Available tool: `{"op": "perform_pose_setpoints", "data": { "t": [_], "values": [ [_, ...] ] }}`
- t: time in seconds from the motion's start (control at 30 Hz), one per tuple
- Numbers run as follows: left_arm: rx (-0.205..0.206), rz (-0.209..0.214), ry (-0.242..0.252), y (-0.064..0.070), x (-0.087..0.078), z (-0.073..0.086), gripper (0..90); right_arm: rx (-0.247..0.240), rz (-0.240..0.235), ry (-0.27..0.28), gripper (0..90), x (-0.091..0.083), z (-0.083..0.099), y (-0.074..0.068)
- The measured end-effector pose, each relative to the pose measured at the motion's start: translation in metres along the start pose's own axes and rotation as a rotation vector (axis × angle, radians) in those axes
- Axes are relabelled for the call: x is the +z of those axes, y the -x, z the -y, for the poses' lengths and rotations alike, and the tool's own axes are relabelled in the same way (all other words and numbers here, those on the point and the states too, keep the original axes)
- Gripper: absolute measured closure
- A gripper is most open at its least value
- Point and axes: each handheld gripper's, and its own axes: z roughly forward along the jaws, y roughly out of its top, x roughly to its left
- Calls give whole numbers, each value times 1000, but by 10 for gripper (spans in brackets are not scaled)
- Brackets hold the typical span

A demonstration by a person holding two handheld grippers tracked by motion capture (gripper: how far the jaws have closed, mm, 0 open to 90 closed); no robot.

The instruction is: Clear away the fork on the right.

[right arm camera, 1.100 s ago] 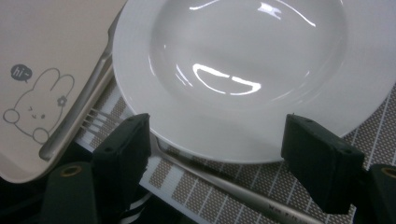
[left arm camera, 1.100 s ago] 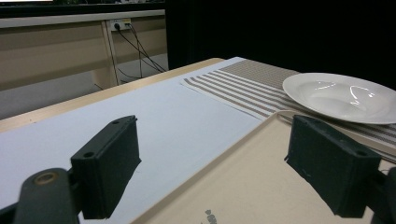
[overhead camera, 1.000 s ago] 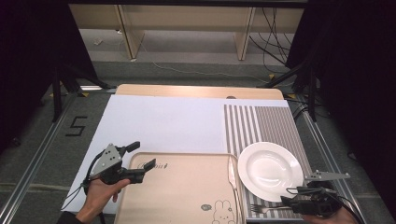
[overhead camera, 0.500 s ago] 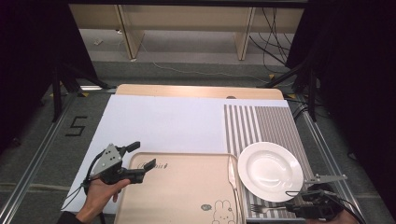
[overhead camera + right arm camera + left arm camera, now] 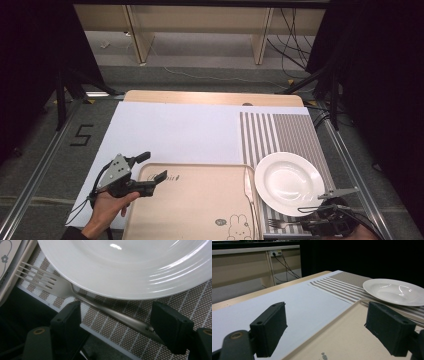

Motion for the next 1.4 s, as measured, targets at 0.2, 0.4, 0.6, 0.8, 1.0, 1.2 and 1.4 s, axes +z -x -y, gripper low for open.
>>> {"op": "perform_pose_setpoints", "data": {
  "t": [0.2,0.4,0.6,0.8,1.0,1.2,1.4],
  "values": [
    [3,2,-3,0,0,0,162,-11,-19,-5,264,5,-2,-1],
    [1,11,3,0,1,0,162,-6,-41,-27,268,10,-3,-4],
    [1,10,3,0,1,0,162,-24,-40,-33,274,15,-6,-8],
    [0,5,-5,1,1,0,162,-94,-16,-34,291,19,-7,-8],
    [1,4,-6,1,1,0,162,-111,5,-46,361,19,-8,-10],
    [1,5,-7,1,1,0,162,-191,75,-109,441,19,-11,-16],
    [1,5,-8,1,1,1,162,-231,83,-134,483,19,-12,-19]
  ]
}}
